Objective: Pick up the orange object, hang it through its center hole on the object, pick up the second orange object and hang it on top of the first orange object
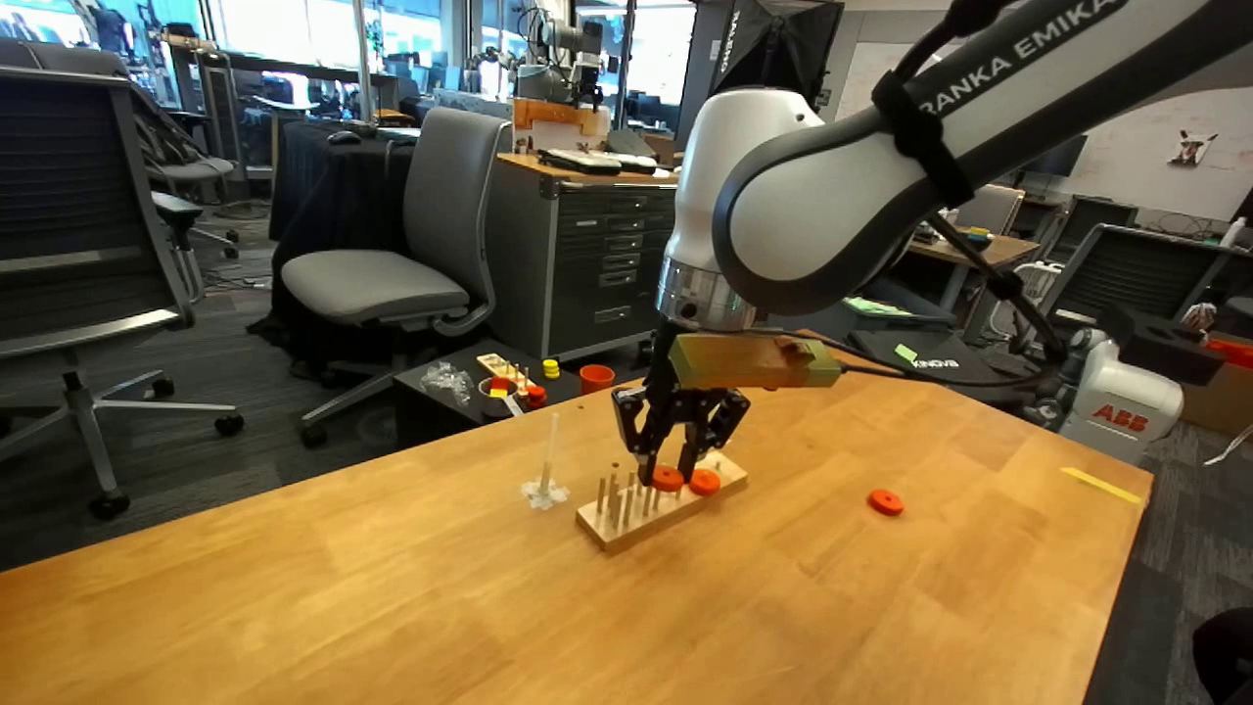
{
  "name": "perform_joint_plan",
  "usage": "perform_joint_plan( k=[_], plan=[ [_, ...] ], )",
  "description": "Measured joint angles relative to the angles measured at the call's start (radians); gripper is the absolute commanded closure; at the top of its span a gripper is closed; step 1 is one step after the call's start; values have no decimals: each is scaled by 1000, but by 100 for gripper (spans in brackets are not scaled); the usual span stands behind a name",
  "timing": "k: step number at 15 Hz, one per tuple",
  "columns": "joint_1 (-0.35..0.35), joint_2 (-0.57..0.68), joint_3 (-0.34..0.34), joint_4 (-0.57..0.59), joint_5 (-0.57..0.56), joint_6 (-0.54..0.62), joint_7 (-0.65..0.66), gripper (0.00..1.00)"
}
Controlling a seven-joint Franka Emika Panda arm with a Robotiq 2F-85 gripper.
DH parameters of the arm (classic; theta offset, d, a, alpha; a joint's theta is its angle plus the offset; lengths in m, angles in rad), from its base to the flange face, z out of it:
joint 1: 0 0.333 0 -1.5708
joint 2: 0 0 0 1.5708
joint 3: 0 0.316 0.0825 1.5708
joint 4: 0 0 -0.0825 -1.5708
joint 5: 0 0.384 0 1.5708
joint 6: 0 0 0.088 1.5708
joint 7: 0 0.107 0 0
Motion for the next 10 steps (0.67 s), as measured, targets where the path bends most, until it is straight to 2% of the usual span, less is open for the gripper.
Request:
perform_joint_plan(
  k=[10],
  plan=[
    [0,-3,-20,-5,0,-1,41,82]
  ],
)
